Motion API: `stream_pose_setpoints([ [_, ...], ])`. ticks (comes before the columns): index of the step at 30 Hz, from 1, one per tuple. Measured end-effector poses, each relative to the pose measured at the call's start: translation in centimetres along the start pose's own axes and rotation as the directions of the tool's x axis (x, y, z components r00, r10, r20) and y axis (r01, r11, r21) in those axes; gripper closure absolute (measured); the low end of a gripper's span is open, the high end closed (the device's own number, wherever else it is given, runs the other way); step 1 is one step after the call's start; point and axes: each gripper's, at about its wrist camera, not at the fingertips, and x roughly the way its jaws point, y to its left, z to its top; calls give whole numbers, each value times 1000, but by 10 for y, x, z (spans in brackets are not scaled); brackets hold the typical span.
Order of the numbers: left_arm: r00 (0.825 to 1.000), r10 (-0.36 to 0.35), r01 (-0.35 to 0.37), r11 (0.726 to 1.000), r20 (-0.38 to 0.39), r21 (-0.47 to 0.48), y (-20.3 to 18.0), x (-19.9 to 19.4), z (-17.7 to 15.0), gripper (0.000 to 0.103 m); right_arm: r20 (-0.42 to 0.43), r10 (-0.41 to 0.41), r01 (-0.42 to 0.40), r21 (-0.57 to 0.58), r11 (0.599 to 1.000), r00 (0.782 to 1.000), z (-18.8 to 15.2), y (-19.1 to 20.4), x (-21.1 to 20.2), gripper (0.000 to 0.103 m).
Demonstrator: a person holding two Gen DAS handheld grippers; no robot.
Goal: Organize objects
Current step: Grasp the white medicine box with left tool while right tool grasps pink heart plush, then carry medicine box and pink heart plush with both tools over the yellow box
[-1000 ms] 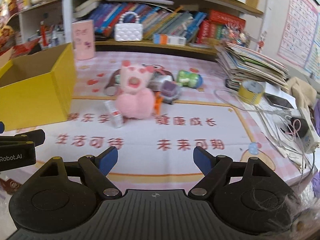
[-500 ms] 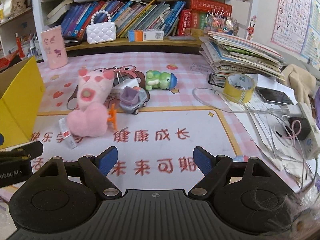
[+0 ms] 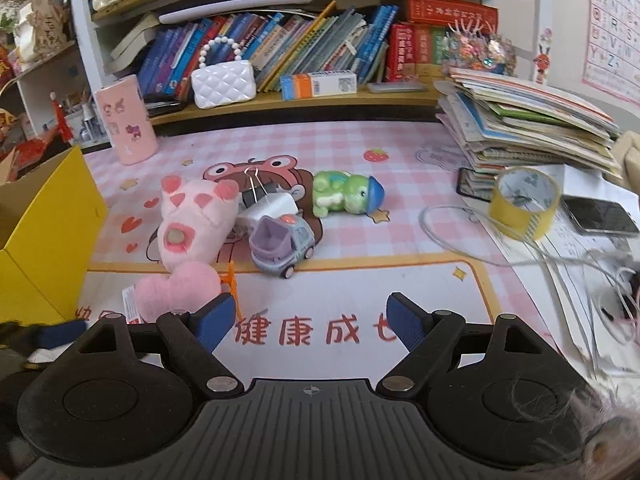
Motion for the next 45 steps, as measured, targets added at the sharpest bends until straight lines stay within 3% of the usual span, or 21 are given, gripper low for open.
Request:
stream_pose_setpoints([
  [4,1000,22,-22,1000,-5,17,-9,11,5,48,-18,12,-12,-19,1000,1000,4,-4,7,22],
  [7,999,48,-48,999,-16,12,-10,22,7,56,-23,28,-28,-24,999,999,6,-5,11,22],
  [8,999,47,-47,999,-9,2,-9,22,8,60,-24,35,-35,-28,999,999,7,-5,12,22],
  [10,1000,27,-27,1000,-8,-1,-6,23,9,81,-25,54,-55,-39,998,998,9,-4,13,22],
  [12,999,35,-35,999,-8,-3,-2,22,8,89,-26,79,-80,-54,995,997,11,-2,16,22],
  [19,998,54,-56,991,-23,-121,29,-4,-3,90,-76,190,-198,-114,973,979,13,22,32,21],
  [24,995,88,-97,972,-49,-212,50,-23,-15,90,-110,249,-269,-245,932,962,9,53,48,21],
  [31,989,137,-146,948,-51,-282,72,-49,-26,90,-161,237,-283,-394,874,958,4,87,76,22],
  [35,988,146,-154,940,-48,-303,82,-57,-30,90,-184,224,-282,-414,865,957,2,90,83,38],
  [36,988,149,-156,939,-48,-308,84,-58,-32,90,-185,232,-289,-405,867,955,2,89,84,52],
  [38,988,145,-154,936,-51,-316,87,-60,-34,90,-187,246,-302,-397,867,951,2,88,83,58],
  [45,993,115,-116,941,-19,-317,100,-64,-38,90,-166,246,-287,-314,905,955,1,87,56,59],
])
